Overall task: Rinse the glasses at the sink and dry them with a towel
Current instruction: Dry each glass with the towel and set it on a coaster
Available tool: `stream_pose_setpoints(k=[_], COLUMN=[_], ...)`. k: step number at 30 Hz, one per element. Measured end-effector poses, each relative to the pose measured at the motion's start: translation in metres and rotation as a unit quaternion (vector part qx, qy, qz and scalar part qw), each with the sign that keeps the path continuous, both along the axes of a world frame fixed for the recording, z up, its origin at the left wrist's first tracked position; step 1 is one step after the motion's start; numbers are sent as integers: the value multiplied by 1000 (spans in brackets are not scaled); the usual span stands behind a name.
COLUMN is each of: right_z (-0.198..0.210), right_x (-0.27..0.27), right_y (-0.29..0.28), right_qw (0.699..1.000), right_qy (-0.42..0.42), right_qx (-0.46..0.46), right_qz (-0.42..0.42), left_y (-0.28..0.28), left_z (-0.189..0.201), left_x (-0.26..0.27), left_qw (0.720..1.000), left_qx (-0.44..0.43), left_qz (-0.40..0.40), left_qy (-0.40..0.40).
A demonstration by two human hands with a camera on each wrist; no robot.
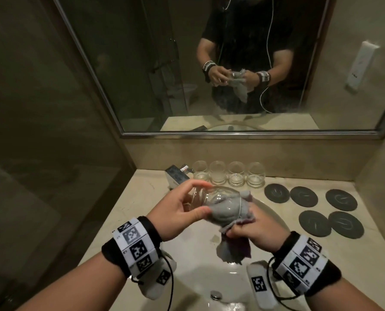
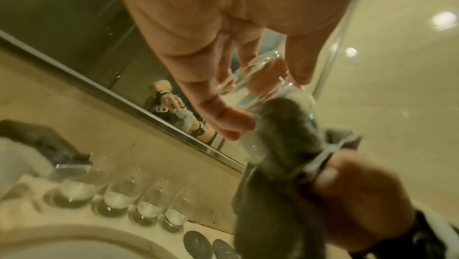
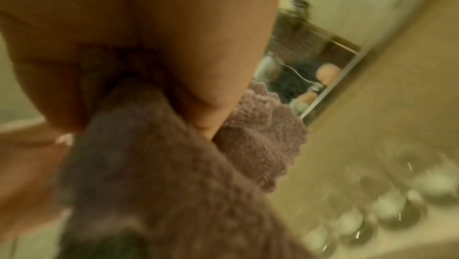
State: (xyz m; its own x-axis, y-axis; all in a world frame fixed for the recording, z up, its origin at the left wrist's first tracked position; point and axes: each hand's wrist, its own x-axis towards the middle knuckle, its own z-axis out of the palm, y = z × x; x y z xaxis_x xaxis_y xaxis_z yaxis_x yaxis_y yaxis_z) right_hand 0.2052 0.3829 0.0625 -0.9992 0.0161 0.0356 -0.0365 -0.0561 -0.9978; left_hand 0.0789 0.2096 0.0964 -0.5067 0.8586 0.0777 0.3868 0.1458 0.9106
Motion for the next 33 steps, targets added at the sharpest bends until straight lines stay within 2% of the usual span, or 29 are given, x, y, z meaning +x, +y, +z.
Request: stream_pose_setpoints(k=[2, 4, 8, 10, 12, 14, 17, 20, 25, 29, 31, 32, 33], right_z=[3, 4, 5, 1, -2, -1, -2, -7, -9, 2, 9, 13, 14], right_x=[1, -1, -3, -6, -9, -11, -9, -9, -6, 3, 11, 14, 13], right_y=[-1, -4, -3, -1, -1, -2, 1, 3, 12, 19, 20, 20, 22], right_qw=[996, 993, 999, 992, 983, 981, 986, 992, 996, 999, 993, 977, 944], right_qy=[-28, -34, 3, 10, 2, -6, -7, -4, -11, -30, -58, -71, -66], right_qx=[88, 113, -15, -112, -179, -196, -168, -128, -67, -13, 95, 196, 320], right_qz=[18, 5, -51, -60, -25, 6, 11, -3, -51, -10, 32, 46, 52], left_y=[0, 2, 7, 9, 9, 7, 3, 0, -5, -9, -9, -9, -9], left_z=[0, -1, -9, -11, -8, -3, 2, 3, 1, -9, -14, -15, -15], left_x=[0, 2, 9, 10, 8, 6, 3, 0, -4, -12, -14, -15, -16], left_qw=[999, 993, 948, 932, 939, 967, 995, 998, 995, 988, 984, 982, 980], left_qx=[-7, -15, 25, 49, 45, 18, -8, -20, -23, -30, -26, -19, -15], left_qz=[26, 60, 106, 119, 117, 101, 68, 52, 93, 147, 161, 166, 169], left_qy=[-41, -99, -299, -339, -321, -232, -74, 3, 13, -42, -71, -89, -104])
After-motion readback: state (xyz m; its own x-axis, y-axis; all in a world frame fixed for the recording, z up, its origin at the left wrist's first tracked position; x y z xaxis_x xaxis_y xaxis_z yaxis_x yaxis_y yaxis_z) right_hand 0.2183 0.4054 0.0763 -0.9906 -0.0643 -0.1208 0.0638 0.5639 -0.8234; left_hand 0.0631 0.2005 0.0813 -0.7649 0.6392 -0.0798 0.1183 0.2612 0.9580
